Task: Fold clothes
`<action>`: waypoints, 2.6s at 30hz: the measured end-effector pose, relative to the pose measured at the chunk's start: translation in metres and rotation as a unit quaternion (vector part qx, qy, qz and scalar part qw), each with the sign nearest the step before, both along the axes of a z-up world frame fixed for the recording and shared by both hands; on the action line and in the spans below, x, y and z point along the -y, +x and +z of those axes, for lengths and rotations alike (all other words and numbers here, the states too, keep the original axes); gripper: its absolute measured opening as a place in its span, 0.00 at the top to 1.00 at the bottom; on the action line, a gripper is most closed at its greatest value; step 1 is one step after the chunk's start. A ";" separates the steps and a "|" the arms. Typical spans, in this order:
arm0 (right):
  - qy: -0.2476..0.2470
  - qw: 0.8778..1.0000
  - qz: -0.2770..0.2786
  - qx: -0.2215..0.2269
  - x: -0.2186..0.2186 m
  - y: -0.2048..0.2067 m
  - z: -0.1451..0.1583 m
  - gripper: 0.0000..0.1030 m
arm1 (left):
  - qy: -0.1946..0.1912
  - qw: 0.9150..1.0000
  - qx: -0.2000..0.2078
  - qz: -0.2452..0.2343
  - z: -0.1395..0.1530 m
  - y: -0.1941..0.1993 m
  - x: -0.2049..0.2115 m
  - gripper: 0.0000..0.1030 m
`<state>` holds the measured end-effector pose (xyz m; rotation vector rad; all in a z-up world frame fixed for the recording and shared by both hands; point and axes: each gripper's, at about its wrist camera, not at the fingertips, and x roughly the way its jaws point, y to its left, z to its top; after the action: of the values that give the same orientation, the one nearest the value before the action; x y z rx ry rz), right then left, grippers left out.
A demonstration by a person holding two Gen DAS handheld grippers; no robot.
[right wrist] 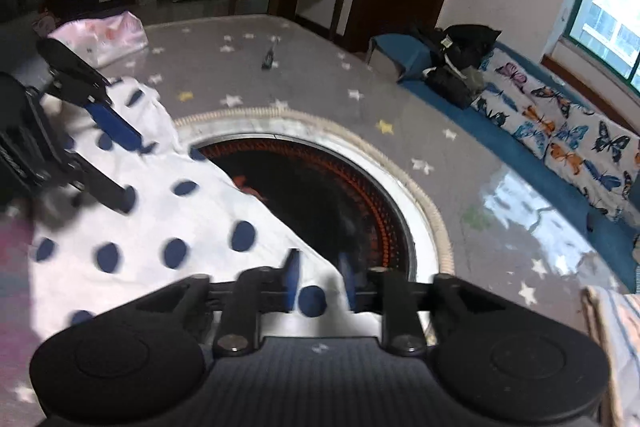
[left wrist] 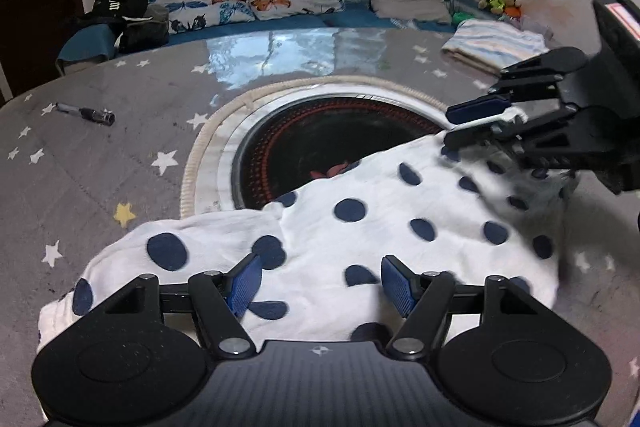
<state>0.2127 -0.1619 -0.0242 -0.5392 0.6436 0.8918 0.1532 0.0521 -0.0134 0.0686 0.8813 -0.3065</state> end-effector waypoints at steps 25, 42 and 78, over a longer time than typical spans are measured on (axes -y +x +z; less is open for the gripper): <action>0.093 0.953 -0.287 -0.026 0.105 -0.052 -0.002 0.63 | 0.004 0.997 0.020 -0.070 -0.007 -0.027 0.041 0.31; 0.180 0.872 -0.453 -0.035 0.156 -0.059 -0.021 0.35 | -0.022 0.999 0.031 -0.018 0.001 -0.056 0.015 0.29; 0.262 0.823 -0.502 -0.058 0.123 -0.060 -0.015 0.76 | -0.062 0.991 0.062 0.100 0.012 -0.097 -0.095 0.23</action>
<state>0.1528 -0.2850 -0.0396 0.3716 0.6406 0.0563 0.0557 0.1472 -0.0009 -0.1145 0.7383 -0.1678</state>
